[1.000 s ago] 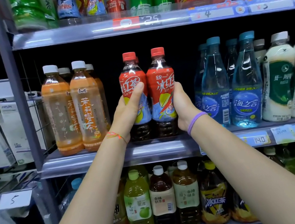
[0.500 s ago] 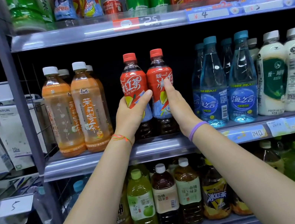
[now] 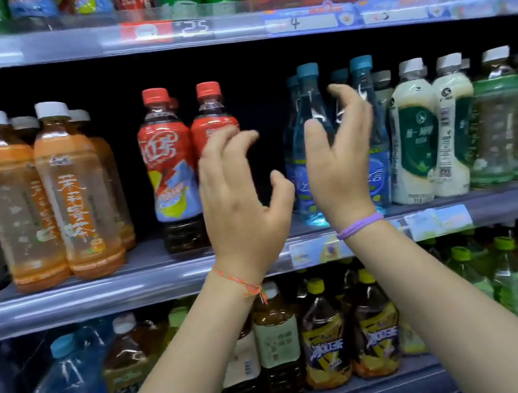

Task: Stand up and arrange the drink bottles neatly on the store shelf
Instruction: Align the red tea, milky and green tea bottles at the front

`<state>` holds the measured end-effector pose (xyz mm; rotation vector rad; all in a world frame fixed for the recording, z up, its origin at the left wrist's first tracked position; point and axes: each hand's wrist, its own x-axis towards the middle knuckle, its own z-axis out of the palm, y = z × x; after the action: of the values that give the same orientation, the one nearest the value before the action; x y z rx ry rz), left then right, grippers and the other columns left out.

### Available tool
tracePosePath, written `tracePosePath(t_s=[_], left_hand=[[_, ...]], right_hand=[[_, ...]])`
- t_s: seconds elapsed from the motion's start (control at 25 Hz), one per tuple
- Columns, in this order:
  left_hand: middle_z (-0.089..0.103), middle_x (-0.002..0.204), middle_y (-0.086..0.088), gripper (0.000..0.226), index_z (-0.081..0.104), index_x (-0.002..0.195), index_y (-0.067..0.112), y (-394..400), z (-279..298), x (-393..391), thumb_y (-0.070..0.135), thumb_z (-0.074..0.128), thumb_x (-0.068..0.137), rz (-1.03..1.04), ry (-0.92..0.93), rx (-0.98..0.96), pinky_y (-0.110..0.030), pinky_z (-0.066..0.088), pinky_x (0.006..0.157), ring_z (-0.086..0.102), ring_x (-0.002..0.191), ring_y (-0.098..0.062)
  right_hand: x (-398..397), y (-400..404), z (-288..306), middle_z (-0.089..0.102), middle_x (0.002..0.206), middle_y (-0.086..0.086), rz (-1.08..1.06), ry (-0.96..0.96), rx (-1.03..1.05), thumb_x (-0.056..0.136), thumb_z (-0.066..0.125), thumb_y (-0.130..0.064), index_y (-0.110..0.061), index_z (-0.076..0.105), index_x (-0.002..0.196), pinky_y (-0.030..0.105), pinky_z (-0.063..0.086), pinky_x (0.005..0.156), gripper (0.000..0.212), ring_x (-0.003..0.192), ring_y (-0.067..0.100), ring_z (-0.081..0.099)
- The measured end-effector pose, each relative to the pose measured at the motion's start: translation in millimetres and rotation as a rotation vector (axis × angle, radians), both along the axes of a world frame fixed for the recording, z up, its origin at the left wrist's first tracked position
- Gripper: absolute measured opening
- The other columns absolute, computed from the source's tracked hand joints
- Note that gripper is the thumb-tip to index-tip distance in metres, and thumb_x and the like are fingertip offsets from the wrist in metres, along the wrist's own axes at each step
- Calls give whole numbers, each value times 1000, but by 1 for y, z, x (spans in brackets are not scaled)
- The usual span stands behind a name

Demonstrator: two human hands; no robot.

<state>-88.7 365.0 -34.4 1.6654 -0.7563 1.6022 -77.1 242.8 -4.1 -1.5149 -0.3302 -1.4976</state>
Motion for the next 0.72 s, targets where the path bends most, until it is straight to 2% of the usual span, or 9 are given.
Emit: tracePosePath(t_s=[0.08,0.12,0.24,0.32,0.44,0.56,0.6,0.64,0.72], left_hand=[[50,129,-6,46,52,130,5,-38,-2,8,17,60,87,-129,275,-25,-44,43,103,48,122,-22],[47,133,-1,49,48,137,9,-53,-2,10,22,57,90,-194,447,-95,-43,41,106,46,127,-19],[36,153,0,56,33,151,19,-91,9,18,33,50,99,-337,836,-363,-34,26,117,33,141,-16],[31,158,2,59,28,153,24,-109,11,23,39,46,100,-360,910,-419,-35,23,119,29,144,-15],[31,158,6,68,25,154,26,-118,11,30,50,49,96,-365,960,-489,-35,25,117,32,143,-14],[46,146,14,80,38,147,32,-120,12,33,70,56,78,-355,1000,-501,-38,34,114,46,133,-11],[54,136,18,74,46,140,32,-120,13,34,71,57,77,-360,1002,-496,-36,37,110,51,125,-5],[57,122,24,58,51,129,32,-120,14,35,67,57,82,-368,1003,-482,-31,38,105,54,115,2],[53,103,29,25,50,107,37,-119,18,36,57,56,92,-378,999,-483,-25,38,92,52,100,10]], right_hand=[[4,-42,-1,42,139,10,-10,58,64,92,47,-22,-1,39,141,37,30,115,54,133,21,38],[6,-57,-4,39,144,10,30,128,96,93,45,-24,-2,34,145,38,28,116,58,136,20,35],[9,-93,-10,29,157,5,237,335,110,98,42,-27,-10,20,154,41,24,120,62,145,15,28],[15,-111,-14,32,157,5,294,466,55,98,44,-29,-14,18,155,42,26,119,64,143,18,31],[22,-121,-13,44,149,7,348,634,20,82,50,-41,-13,24,152,45,33,114,80,136,25,41],[20,-125,-14,47,145,4,432,747,29,76,50,-48,-18,21,153,47,35,112,88,132,24,44],[19,-125,-15,48,143,2,454,762,24,76,50,-49,-21,21,153,47,36,110,86,130,23,45],[18,-124,-16,49,141,1,472,771,12,78,51,-50,-23,22,152,48,36,109,84,128,22,46],[19,-124,-14,50,133,0,493,796,20,86,49,-51,-23,28,148,45,36,107,71,122,22,47]])
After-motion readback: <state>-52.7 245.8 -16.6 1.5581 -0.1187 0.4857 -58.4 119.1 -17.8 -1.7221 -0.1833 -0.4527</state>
